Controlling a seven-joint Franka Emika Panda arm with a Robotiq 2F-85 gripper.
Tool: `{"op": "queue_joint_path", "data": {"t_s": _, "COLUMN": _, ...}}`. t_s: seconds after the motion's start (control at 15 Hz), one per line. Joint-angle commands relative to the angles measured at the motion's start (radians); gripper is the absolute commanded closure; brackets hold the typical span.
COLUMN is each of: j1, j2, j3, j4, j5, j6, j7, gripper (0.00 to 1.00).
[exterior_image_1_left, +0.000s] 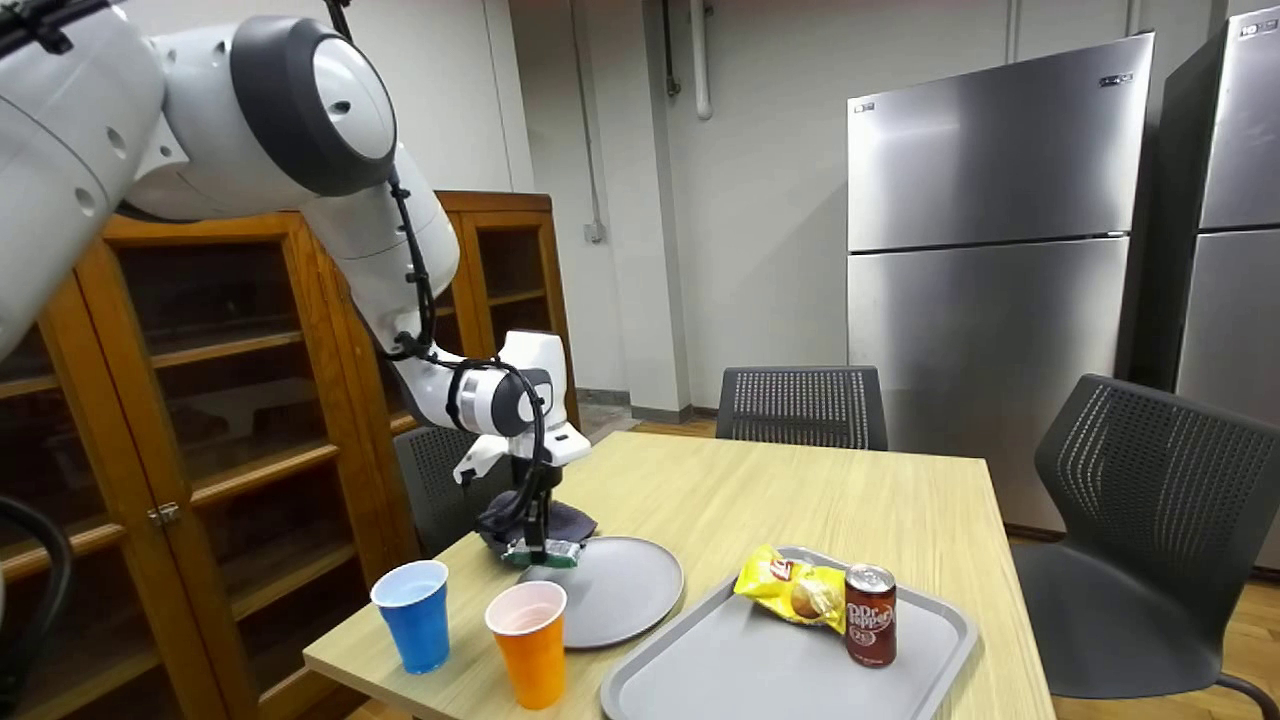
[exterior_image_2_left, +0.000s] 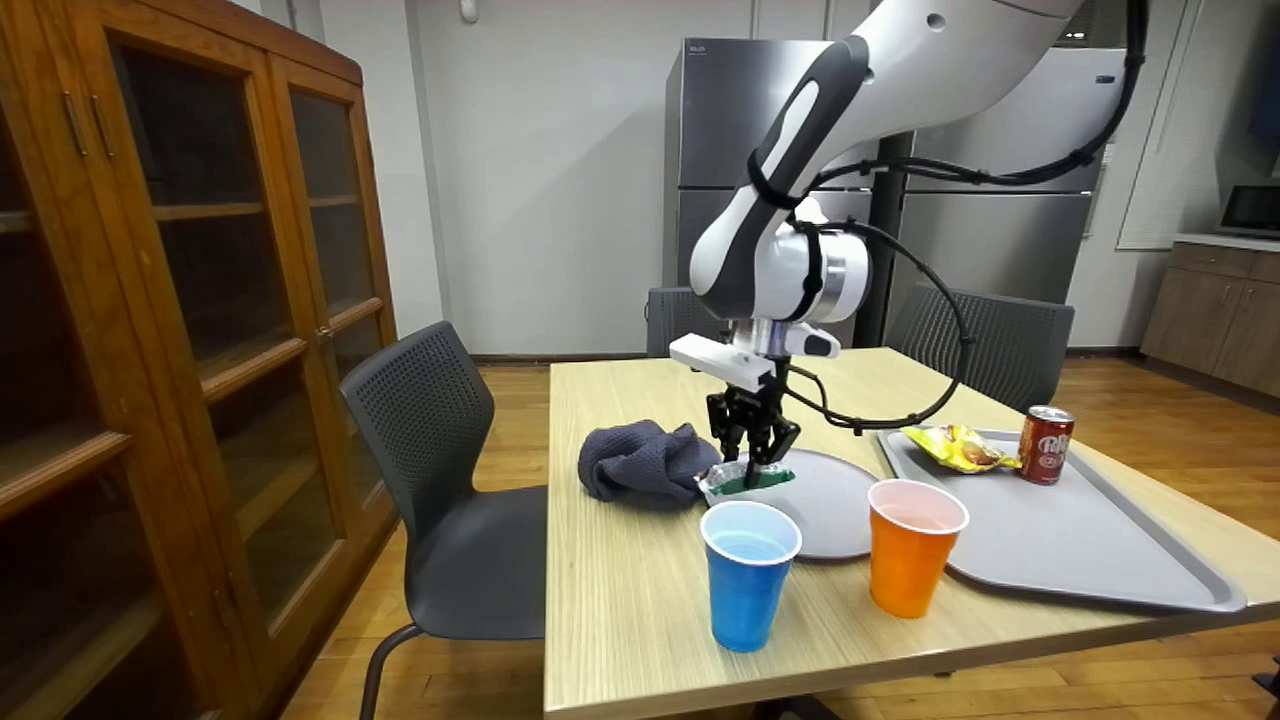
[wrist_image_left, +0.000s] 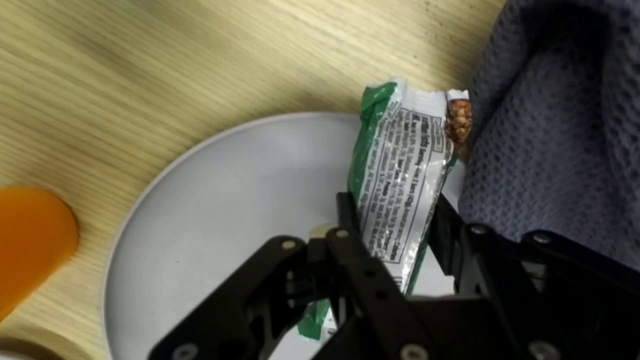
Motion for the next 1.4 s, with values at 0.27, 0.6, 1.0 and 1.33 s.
{"op": "queue_joint_path", "data": {"t_s": 0.27, "j1": 0.044, "j2": -0.017, "j3": 0.054, "j4": -0.004, "j5": -0.003, "j6": -0.032, "j7": 0.003, "gripper": 0.87}}
{"op": "queue_joint_path", "data": {"t_s": 0.6, "j1": 0.077, "j2": 0.005, "j3": 0.084, "j4": 0.019, "j5": 0.003, "j6": -0.046, "j7": 0.017, "gripper": 0.87}}
{"op": "queue_joint_path", "data": {"t_s": 1.0, "j1": 0.116, "j2": 0.05, "j3": 0.088, "j4": 0.063, "j5": -0.002, "j6": -0.075, "j7": 0.055, "gripper": 0.87}}
{"op": "queue_joint_path", "data": {"t_s": 1.33, "j1": 0.136, "j2": 0.089, "j3": 0.084, "j4": 0.093, "j5": -0.01, "j6": -0.083, "j7": 0.067, "gripper": 0.87}}
